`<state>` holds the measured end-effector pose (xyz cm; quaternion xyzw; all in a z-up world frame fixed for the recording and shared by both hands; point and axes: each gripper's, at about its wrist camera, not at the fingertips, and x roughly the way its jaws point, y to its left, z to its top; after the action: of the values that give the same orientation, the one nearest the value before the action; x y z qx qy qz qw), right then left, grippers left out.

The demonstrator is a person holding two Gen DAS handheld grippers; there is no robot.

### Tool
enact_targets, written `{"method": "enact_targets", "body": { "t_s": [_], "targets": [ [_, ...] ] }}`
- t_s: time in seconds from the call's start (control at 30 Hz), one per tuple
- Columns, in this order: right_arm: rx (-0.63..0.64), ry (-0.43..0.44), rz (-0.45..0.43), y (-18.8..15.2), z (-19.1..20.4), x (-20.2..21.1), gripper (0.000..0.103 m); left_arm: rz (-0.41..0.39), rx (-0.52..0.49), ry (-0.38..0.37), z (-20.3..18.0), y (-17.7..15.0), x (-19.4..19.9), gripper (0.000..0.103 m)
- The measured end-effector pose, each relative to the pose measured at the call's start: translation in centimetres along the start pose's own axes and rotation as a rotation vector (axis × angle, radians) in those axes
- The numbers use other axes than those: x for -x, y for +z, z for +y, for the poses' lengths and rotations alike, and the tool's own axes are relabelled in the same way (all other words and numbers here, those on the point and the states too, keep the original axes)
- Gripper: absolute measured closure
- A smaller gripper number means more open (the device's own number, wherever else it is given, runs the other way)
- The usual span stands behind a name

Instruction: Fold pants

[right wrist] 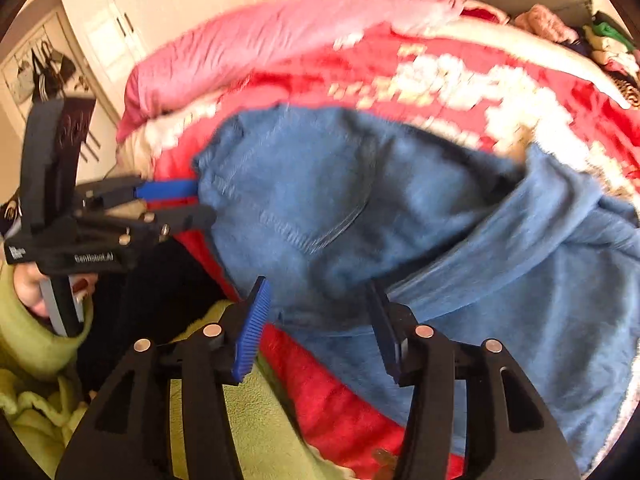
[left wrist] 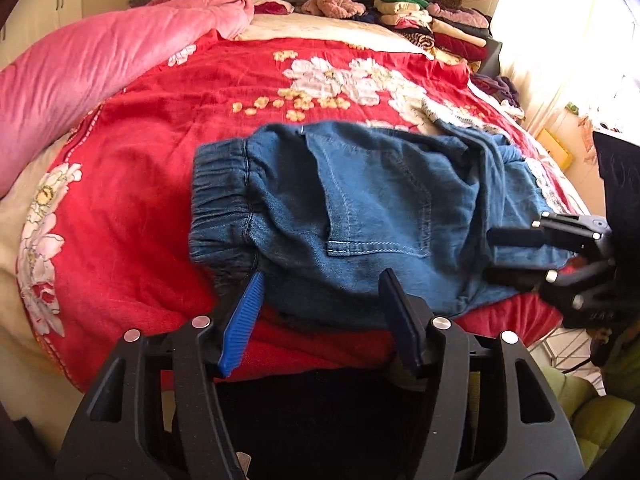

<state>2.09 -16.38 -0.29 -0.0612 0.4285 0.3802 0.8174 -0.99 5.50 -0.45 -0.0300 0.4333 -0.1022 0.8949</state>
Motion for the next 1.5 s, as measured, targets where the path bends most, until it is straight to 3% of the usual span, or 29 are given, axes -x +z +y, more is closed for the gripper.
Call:
{"method": "enact_targets", "body": {
  "t_s": [0.17,0.4,0.5,0.67,0.87,0.9,1.0,1.07,1.13,1.37,1.43,1.47,1.5],
  "targets": [
    [-0.097,-0.066,-0.091,0.5,-3.5,3.3,0.038,-0.039,-0.028,-0.019,-1.6,0.7,1.7,0.043],
    [-0.203,-0.144,-0.151,0.4,-7.9,6.0,0.034,-0.010,-0.095,-0.119,-5.8,1.7,0.7,0.040],
    [-0.216,-0.174,-0.160,1.2,-9.5,6.6,0.034,0.037,-0.100,-0.210,-7.8,1.9,-0.7,0.040],
    [-0.220,-0.223,-0.163,3.9,-11.4,6.3,0.033,0.093,-0.154,-0.256,-10.8,2.3,-3.4,0.040],
    [-0.228,-0.265,-0.085,8.1,-14.1,2.4,0.033,0.160,-0.113,-0.283,-11.7,3.1,-7.1,0.041],
    [-0.227,-0.276,-0.064,8.9,-14.6,1.3,0.033,0.165,-0.094,-0.288,-11.8,3.3,-7.7,0.043],
    [-0.218,-0.315,-0.020,10.6,-15.8,-1.3,0.033,0.160,-0.070,-0.278,-12.0,4.0,-8.7,0.067],
    [-0.225,-0.342,0.002,11.5,-16.4,-2.8,0.033,0.175,-0.079,-0.302,-12.6,4.0,-9.2,0.098],
    [-0.241,-0.356,0.041,12.2,-17.4,-4.8,0.033,0.186,-0.090,-0.325,-13.2,3.8,-9.2,0.098],
    [-0.287,-0.437,0.078,12.9,-20.4,-8.6,0.034,0.172,-0.172,-0.288,-14.4,2.7,-8.6,0.099],
    [-0.310,-0.444,0.055,12.6,-21.4,-8.4,0.046,0.171,-0.179,-0.285,-14.6,2.5,-8.7,0.099],
    [-0.311,-0.458,0.044,12.4,-21.8,-8.1,0.064,0.172,-0.181,-0.284,-14.6,2.5,-8.6,0.099],
    [-0.316,-0.442,0.025,12.2,-22.1,-7.6,0.075,0.173,-0.182,-0.282,-14.7,2.4,-8.6,0.099]
  ]
}}
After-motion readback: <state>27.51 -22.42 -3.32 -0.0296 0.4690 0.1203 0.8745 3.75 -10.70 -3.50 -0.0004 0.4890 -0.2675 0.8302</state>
